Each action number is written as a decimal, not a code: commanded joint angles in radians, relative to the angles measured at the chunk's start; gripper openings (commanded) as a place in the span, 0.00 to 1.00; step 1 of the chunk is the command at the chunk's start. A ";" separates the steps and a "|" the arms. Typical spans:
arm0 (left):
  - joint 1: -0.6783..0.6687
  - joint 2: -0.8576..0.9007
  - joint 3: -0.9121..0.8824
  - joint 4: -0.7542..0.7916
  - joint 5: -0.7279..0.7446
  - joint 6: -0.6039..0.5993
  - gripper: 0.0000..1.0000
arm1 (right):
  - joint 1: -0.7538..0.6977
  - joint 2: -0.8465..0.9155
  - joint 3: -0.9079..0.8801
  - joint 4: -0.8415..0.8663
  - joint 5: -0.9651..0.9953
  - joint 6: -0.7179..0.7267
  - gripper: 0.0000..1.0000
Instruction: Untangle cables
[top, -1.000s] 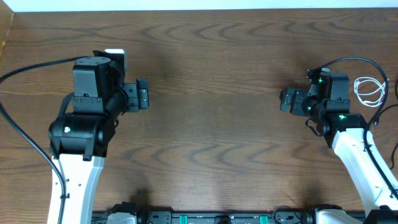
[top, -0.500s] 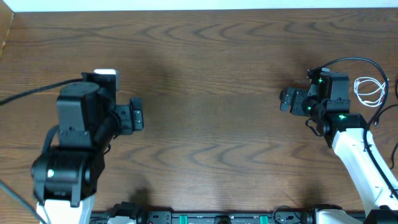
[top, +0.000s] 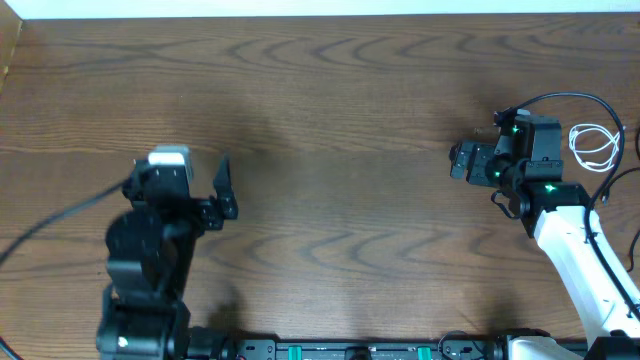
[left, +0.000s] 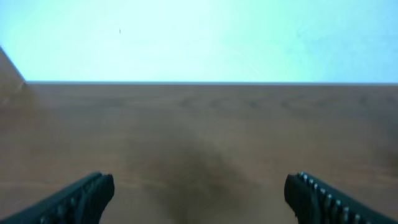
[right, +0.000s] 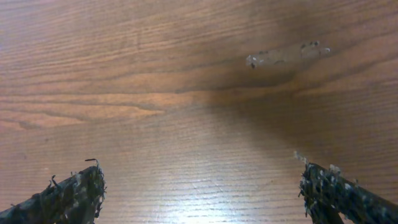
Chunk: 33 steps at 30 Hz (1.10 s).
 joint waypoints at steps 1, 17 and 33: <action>0.001 -0.145 -0.185 0.209 0.040 0.006 0.92 | 0.007 0.000 0.002 -0.002 -0.005 -0.010 0.99; -0.001 -0.587 -0.742 0.716 0.035 0.006 0.92 | 0.007 0.000 0.002 -0.002 -0.005 -0.010 0.99; 0.001 -0.588 -0.742 0.288 0.011 -0.076 0.93 | 0.007 0.000 0.001 -0.002 -0.005 -0.010 0.99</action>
